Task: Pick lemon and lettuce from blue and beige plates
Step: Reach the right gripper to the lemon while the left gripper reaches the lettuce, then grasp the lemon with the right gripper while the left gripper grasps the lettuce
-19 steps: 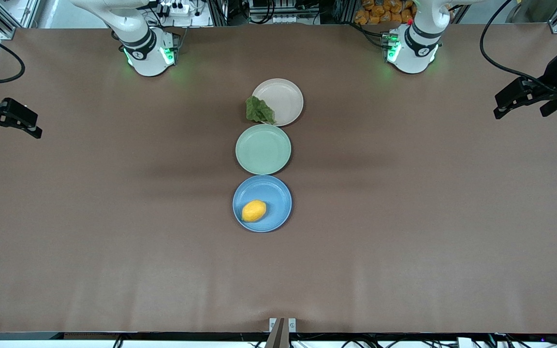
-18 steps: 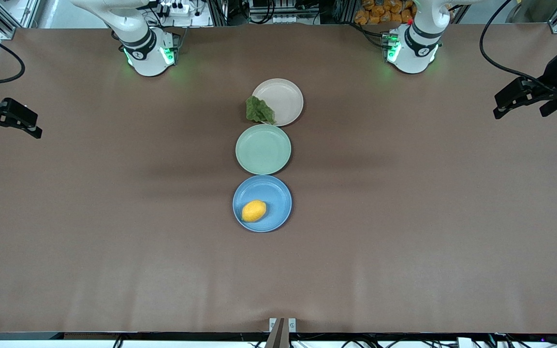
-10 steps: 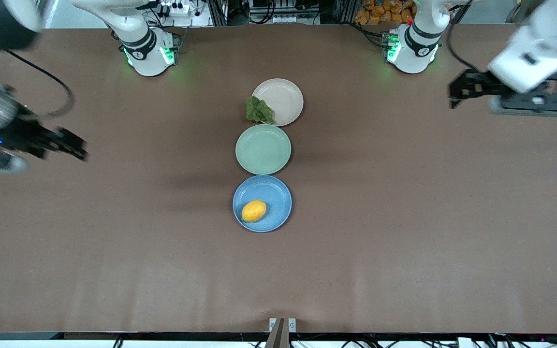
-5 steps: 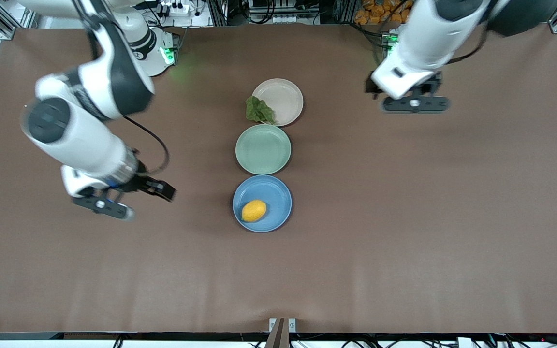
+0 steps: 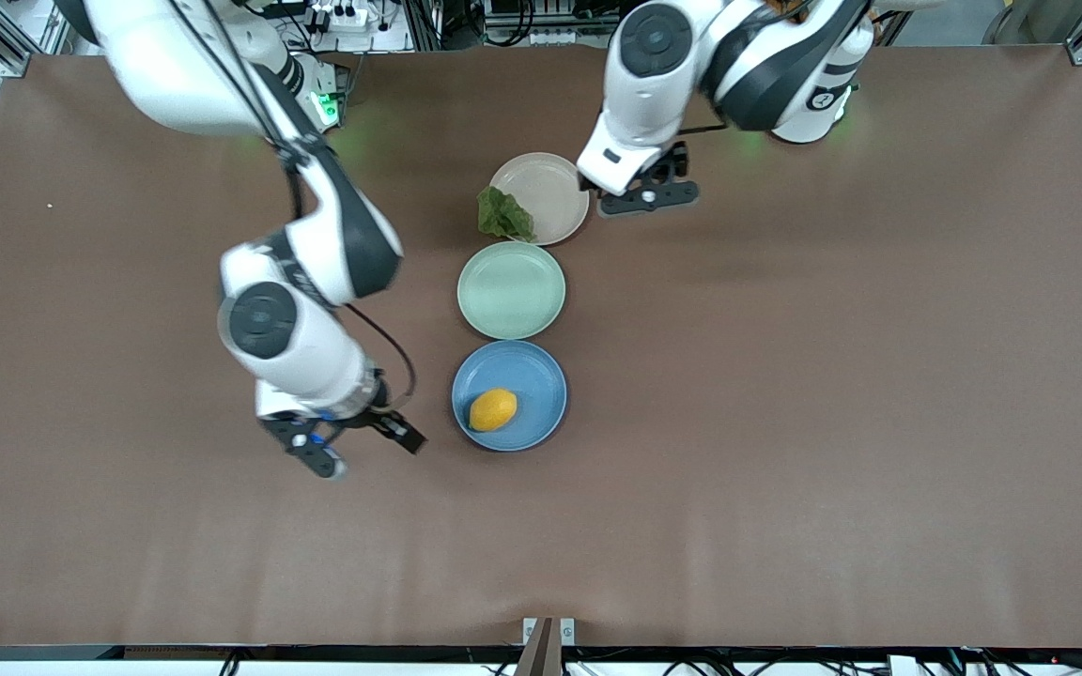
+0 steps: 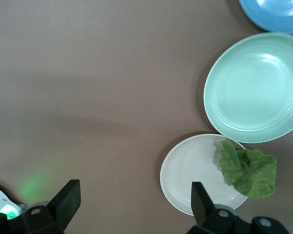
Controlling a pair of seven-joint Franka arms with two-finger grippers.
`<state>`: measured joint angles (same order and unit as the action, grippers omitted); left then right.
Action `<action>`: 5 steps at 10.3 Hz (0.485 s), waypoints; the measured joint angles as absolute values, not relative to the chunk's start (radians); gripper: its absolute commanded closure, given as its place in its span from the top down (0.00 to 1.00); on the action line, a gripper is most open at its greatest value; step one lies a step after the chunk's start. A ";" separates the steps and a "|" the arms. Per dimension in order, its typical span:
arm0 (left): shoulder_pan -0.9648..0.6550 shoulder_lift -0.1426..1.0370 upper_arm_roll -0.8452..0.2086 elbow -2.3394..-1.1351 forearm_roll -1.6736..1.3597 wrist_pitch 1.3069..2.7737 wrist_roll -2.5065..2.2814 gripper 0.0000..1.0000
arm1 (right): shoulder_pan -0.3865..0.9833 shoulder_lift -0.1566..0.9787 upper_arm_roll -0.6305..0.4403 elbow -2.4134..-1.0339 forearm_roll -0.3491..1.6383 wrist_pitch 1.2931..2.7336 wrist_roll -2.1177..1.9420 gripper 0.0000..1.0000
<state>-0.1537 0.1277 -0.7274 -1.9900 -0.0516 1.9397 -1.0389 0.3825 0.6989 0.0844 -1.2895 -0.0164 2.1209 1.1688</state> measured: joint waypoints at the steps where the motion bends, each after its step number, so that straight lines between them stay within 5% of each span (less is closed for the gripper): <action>1: -0.176 0.168 -0.732 -1.996 -0.052 1.996 -1.113 1.00 | 0.407 0.728 0.084 -1.286 -0.016 2.150 1.223 1.00; 5: -0.264 0.297 -0.743 -1.995 -0.025 2.187 -1.321 1.00 | 0.474 0.821 0.085 -1.277 0.029 2.217 1.331 1.00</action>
<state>-0.2637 0.2967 -0.7435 -1.9950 -0.0254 2.1867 -1.3211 0.4744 0.8211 0.0851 -1.2775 0.0291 2.2172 1.3308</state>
